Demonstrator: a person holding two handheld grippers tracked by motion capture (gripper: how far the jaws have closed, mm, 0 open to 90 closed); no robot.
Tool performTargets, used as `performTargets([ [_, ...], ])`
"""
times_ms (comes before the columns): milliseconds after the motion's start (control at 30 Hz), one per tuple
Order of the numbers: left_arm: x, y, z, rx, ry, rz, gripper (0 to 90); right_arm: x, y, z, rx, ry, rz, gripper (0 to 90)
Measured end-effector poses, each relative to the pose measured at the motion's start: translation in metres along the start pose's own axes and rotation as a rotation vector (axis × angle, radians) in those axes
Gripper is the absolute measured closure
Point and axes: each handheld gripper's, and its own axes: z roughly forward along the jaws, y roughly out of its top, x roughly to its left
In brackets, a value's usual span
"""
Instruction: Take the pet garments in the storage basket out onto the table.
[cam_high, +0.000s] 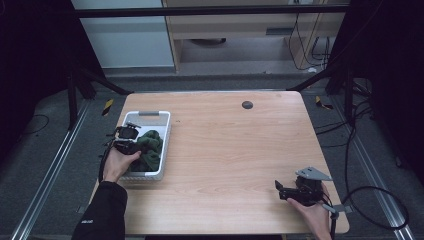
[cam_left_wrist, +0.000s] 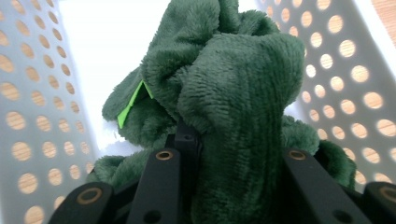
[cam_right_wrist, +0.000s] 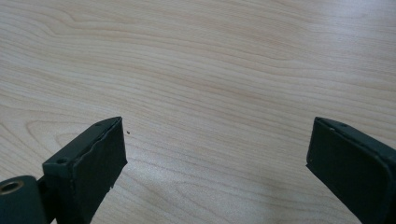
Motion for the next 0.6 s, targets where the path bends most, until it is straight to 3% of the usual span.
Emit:
performTargets([
  [400,0.001,0.001,-0.034,-0.07,-0.018,0.009,72.2,0.001,0.0,0.0,0.007,0.009,-0.001,5.1],
  [433,0.0,0.002,-0.043,-0.083,-0.018,0.022,72.3,0.001,0.0,0.0,0.006,0.009,-0.003,5.2],
  [600,-0.002,0.004,-0.056,-0.103,-0.018,0.039,72.4,0.001,0.0,0.0,0.003,0.005,-0.01,5.2],
])
